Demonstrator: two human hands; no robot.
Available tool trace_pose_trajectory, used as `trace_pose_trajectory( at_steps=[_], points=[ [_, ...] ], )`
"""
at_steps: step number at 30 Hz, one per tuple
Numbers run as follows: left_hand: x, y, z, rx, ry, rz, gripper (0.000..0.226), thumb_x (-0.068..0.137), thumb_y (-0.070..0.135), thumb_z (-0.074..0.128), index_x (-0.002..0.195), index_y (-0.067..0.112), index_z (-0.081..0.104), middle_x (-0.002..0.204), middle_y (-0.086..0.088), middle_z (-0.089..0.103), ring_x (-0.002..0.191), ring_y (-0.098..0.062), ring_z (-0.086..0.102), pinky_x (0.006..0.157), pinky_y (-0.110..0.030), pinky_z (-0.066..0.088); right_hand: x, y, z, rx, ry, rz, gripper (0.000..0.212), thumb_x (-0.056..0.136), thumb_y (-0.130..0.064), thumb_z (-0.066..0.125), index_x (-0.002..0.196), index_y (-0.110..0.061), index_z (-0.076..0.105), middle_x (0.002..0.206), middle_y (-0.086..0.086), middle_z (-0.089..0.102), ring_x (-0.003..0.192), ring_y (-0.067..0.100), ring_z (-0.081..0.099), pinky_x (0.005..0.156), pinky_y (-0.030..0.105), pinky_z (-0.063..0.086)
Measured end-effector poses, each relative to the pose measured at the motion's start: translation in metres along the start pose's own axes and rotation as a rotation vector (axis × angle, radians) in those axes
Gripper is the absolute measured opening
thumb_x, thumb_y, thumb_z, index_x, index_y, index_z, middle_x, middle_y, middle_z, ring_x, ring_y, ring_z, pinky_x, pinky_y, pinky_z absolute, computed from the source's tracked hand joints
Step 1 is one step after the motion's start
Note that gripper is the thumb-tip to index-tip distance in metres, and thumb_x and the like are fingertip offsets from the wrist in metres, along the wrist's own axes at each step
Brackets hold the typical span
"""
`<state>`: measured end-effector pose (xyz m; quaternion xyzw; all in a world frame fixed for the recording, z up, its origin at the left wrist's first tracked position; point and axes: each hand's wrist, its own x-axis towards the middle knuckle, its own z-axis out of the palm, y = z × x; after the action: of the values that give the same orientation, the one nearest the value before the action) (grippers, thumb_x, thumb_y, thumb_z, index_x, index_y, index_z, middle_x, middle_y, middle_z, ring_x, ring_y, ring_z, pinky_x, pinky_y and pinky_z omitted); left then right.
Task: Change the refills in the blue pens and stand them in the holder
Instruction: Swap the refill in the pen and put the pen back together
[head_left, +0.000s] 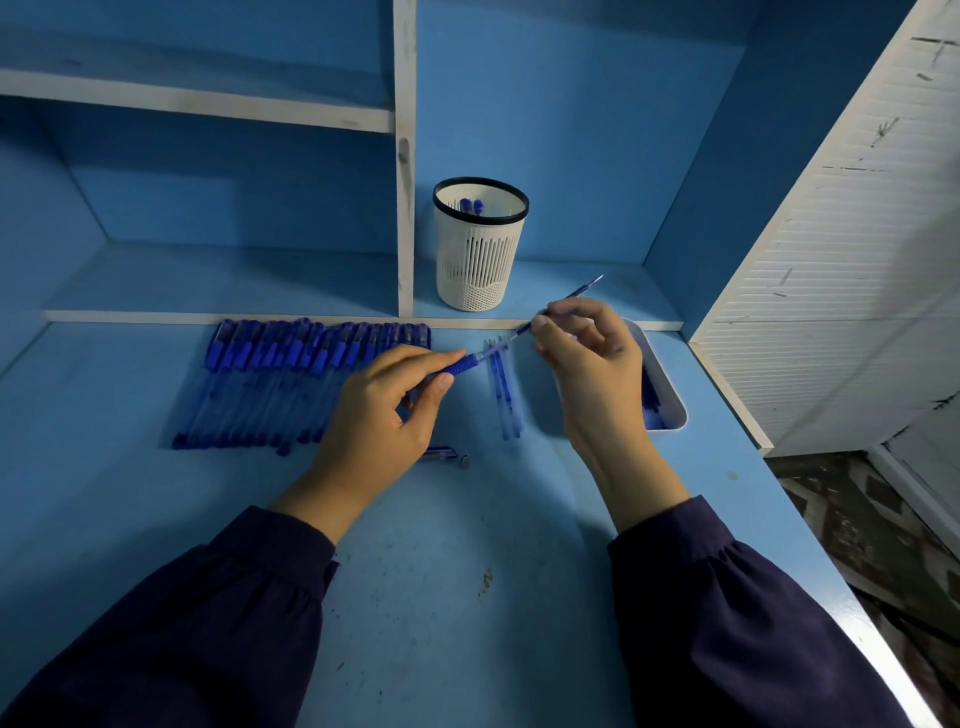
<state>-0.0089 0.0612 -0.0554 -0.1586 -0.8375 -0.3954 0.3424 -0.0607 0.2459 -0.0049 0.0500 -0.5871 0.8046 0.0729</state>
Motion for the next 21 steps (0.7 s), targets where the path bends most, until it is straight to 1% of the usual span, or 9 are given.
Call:
trace_pose_trajectory(
  at_steps=[2, 5, 8, 11, 14, 16, 17, 19, 21],
  points=[
    [0.000, -0.001, 0.000, 0.005, 0.026, -0.016, 0.025, 0.095, 0.013, 0.060, 0.119, 0.010, 0.069, 0.097, 0.003, 0.065, 0.075, -0.012, 0.059, 0.064, -0.030, 0.052, -0.001, -0.004, -0.001, -0.105, -0.055, -0.101, 0.016, 0.081, 0.006, 0.069, 0.086, -0.008, 0.064, 0.082, 0.004, 0.066, 0.076, 0.020, 0.061, 0.075, 0.025, 0.050],
    [-0.001, -0.002, 0.000, -0.004, 0.042, -0.023, 0.026, 0.095, 0.012, 0.061, 0.119, 0.009, 0.069, 0.098, 0.003, 0.066, 0.076, -0.011, 0.060, 0.064, -0.032, 0.052, -0.008, -0.004, 0.002, -0.184, -0.121, -0.180, 0.018, 0.083, 0.007, 0.067, 0.085, -0.011, 0.066, 0.080, 0.002, 0.068, 0.075, 0.016, 0.063, 0.075, 0.021, 0.050],
    [-0.001, 0.001, -0.002, -0.012, 0.051, -0.013, 0.026, 0.094, 0.010, 0.061, 0.118, 0.007, 0.069, 0.099, 0.001, 0.066, 0.075, -0.010, 0.059, 0.062, -0.033, 0.052, -0.016, 0.001, 0.007, -0.251, -0.182, -0.235, 0.020, 0.090, 0.005, 0.059, 0.089, -0.013, 0.067, 0.079, 0.004, 0.069, 0.077, 0.014, 0.066, 0.077, 0.027, 0.052],
    [-0.001, 0.005, -0.003, -0.012, 0.046, 0.002, 0.025, 0.094, 0.009, 0.061, 0.118, 0.008, 0.069, 0.097, 0.003, 0.066, 0.072, -0.011, 0.058, 0.060, -0.034, 0.050, -0.022, 0.006, 0.012, -0.304, -0.195, -0.282, 0.015, 0.094, 0.001, 0.054, 0.096, -0.012, 0.063, 0.080, 0.008, 0.067, 0.079, 0.016, 0.069, 0.078, 0.028, 0.053],
    [-0.003, 0.005, -0.004, -0.003, 0.036, -0.001, 0.026, 0.094, 0.010, 0.060, 0.118, 0.008, 0.069, 0.096, 0.005, 0.064, 0.072, -0.009, 0.057, 0.060, -0.032, 0.049, -0.025, 0.011, 0.014, -0.357, -0.165, -0.310, 0.012, 0.089, -0.002, 0.064, 0.096, -0.012, 0.062, 0.083, 0.004, 0.066, 0.080, 0.018, 0.068, 0.079, 0.031, 0.053],
    [-0.004, 0.004, -0.005, 0.003, 0.038, -0.014, 0.026, 0.094, 0.011, 0.060, 0.118, 0.008, 0.070, 0.097, 0.005, 0.064, 0.074, -0.010, 0.057, 0.062, -0.032, 0.050, -0.025, 0.013, 0.014, -0.389, -0.144, -0.340, 0.015, 0.084, -0.003, 0.071, 0.094, -0.010, 0.063, 0.088, 0.008, 0.065, 0.081, 0.019, 0.066, 0.079, 0.031, 0.054],
    [-0.004, 0.004, -0.005, 0.007, 0.038, -0.017, 0.026, 0.094, 0.011, 0.061, 0.118, 0.008, 0.070, 0.097, 0.004, 0.065, 0.075, -0.009, 0.058, 0.062, -0.032, 0.051, -0.024, 0.014, 0.013, -0.413, -0.144, -0.360, 0.015, 0.083, -0.004, 0.072, 0.094, -0.009, 0.065, 0.089, 0.011, 0.064, 0.081, 0.019, 0.066, 0.080, 0.031, 0.054],
    [-0.005, 0.004, -0.007, 0.009, 0.034, -0.012, 0.026, 0.094, 0.010, 0.061, 0.118, 0.008, 0.070, 0.098, 0.002, 0.066, 0.077, -0.005, 0.057, 0.063, -0.031, 0.052, -0.026, 0.014, 0.012, -0.439, -0.165, -0.377, 0.011, 0.086, -0.003, 0.066, 0.096, -0.006, 0.068, 0.091, 0.011, 0.064, 0.081, 0.014, 0.065, 0.079, 0.027, 0.052],
    [-0.006, 0.005, -0.008, -0.002, 0.033, -0.011, 0.026, 0.093, 0.007, 0.062, 0.118, 0.007, 0.069, 0.099, 0.001, 0.067, 0.079, -0.004, 0.058, 0.065, -0.031, 0.052, -0.027, 0.012, 0.012, -0.427, -0.192, -0.348, 0.015, 0.092, -0.001, 0.055, 0.101, -0.003, 0.067, 0.091, 0.012, 0.065, 0.080, 0.010, 0.065, 0.078, 0.021, 0.049]
  ],
)
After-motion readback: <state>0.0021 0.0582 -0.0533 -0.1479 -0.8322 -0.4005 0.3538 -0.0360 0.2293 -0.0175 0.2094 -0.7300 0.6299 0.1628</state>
